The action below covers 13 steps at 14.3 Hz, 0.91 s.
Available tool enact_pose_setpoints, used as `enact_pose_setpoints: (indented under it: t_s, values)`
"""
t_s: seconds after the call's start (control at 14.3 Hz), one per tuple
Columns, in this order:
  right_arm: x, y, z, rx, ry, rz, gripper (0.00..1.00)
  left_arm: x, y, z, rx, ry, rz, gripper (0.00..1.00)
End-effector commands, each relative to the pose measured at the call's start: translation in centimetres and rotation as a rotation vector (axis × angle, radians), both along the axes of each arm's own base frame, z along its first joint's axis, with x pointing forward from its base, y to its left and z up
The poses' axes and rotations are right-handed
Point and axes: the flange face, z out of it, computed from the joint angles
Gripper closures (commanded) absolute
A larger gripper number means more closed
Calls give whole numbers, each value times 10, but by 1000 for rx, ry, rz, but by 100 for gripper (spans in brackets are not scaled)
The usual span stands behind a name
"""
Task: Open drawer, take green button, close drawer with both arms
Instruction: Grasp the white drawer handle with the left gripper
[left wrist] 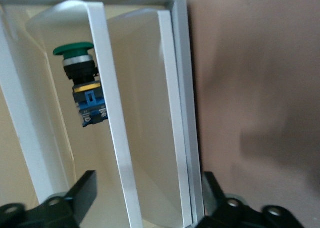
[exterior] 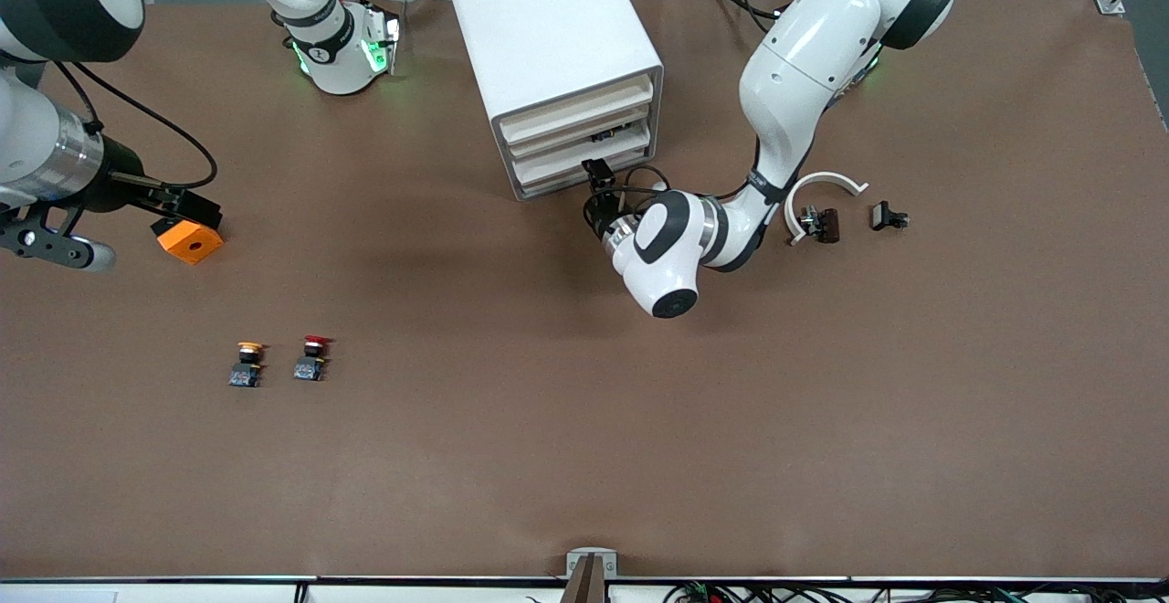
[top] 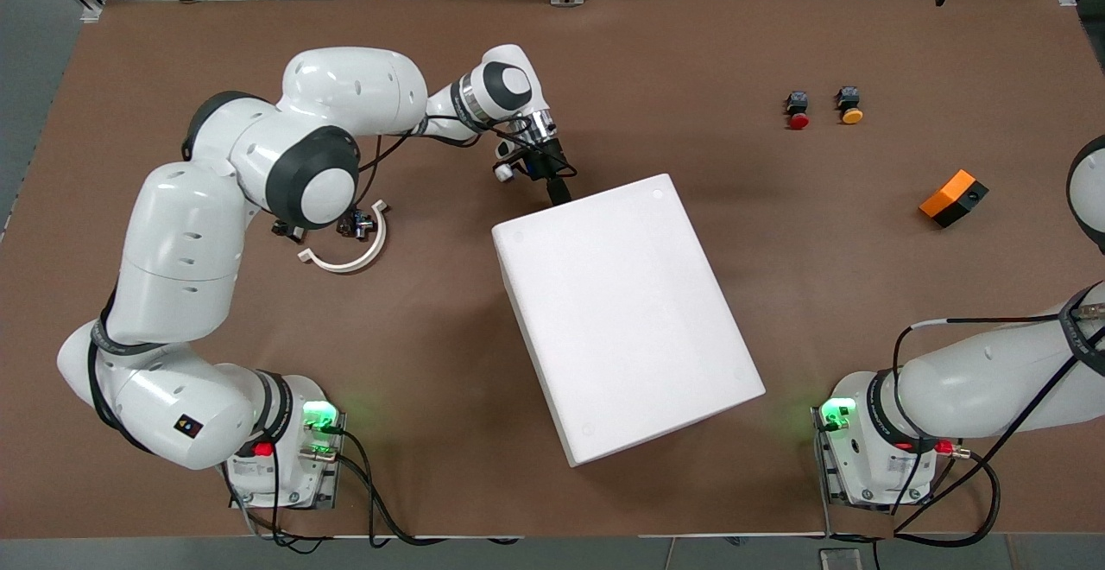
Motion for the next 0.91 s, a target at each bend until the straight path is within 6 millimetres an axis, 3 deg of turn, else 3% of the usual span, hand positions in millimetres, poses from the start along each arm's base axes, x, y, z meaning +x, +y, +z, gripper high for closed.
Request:
enact_pose_setpoints:
  t_s: [0.0,0.14,0.21,0.28,0.63,0.84]
  values:
    - [-1,20,3,-22,2,-61,0,5,-4,3,27,26,39,15]
    - [-2,27,3,-24,1,-61,0,-3,-11,3,36,31,30,20]
    - [-1,26,3,-23,1,-64,0,-8,-16,4,38,34,22,35]
    - [-1,26,3,-23,1,-64,0,-10,-18,4,38,35,19,41]
    - [-1,19,2,-24,11,-68,0,-21,-28,0,29,58,18,42]
    - [-2,20,2,-30,10,-78,0,-30,-38,1,19,76,21,66]
